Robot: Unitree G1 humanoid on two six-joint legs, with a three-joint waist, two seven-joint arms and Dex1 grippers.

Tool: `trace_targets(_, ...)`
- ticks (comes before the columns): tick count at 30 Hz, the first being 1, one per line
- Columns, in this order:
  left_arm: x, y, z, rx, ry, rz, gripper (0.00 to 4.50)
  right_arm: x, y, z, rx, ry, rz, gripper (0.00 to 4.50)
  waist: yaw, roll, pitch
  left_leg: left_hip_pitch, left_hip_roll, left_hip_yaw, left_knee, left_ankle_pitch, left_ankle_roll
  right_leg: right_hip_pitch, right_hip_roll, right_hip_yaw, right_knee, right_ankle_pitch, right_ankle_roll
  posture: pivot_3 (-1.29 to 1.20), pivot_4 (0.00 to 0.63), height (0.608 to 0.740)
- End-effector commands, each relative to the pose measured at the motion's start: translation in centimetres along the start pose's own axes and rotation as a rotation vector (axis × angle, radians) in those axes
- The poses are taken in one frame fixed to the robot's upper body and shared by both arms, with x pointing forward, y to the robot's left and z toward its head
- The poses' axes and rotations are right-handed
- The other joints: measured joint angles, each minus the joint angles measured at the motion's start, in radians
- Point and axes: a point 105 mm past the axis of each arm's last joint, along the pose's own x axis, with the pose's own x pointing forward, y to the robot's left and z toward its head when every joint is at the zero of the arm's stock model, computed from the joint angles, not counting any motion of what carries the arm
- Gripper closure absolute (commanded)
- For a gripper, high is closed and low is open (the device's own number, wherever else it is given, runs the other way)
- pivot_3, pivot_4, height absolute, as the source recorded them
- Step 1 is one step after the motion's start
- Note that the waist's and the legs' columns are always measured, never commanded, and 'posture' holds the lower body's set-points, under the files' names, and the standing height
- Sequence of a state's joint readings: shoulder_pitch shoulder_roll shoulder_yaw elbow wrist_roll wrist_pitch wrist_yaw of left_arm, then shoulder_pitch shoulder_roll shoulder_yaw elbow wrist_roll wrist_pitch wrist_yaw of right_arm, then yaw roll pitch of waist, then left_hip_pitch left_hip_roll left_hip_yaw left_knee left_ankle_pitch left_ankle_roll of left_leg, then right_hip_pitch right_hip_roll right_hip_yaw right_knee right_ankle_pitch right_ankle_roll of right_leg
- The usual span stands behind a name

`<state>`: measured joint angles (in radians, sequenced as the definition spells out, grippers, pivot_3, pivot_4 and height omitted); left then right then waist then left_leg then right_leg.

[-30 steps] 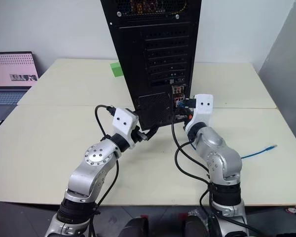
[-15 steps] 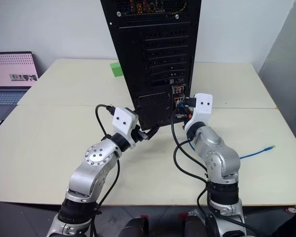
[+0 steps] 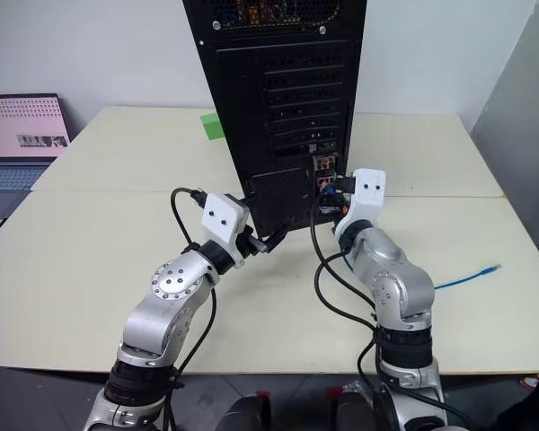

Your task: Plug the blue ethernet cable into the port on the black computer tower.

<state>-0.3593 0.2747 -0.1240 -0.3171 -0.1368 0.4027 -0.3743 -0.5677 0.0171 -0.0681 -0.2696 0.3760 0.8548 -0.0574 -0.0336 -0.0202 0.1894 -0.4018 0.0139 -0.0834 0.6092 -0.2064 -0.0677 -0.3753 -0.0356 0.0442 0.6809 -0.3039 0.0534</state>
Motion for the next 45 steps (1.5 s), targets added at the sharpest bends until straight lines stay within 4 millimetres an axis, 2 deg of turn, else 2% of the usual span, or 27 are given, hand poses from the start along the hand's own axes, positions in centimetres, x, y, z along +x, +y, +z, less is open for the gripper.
trace_targets(1, -0.2, 0.2, 1.4, 0.036, -0.056, 0.004, 0.53, 0.0, 1.0, 1.8, -0.007, -0.070, 0.040, 4.50, 0.000, 0.000, 0.000, 0.000, 0.000, 0.000, 0.000, 0.000, 0.000, 0.000, 0.000, 0.000, 0.000, 0.000, 0.000, 0.00, 0.150, 0.740)
trace_targets(24, -0.3, 0.2, 1.4, 0.046, -0.051, 0.002, 0.53, 0.6, 0.0, 1.8, -0.034, -0.091, -0.002, 4.50, -0.002, 0.000, 0.000, 0.000, 0.000, 0.000, 0.000, 0.000, 0.000, 0.000, 0.000, 0.000, 0.000, 0.000, 0.000, 0.00, 0.150, 0.740)
trace_targets(45, -0.3, -0.1, 1.3, 0.046, -0.052, 0.000, 0.53, 1.9, 2.1, 1.5, -0.098, -0.119, 0.010, 4.50, -0.019, 0.000, 0.000, 0.000, 0.000, 0.000, 0.000, 0.000, 0.000, -0.001, 0.000, 0.000, 0.000, 0.000, 0.000, 0.00, 0.150, 0.740)
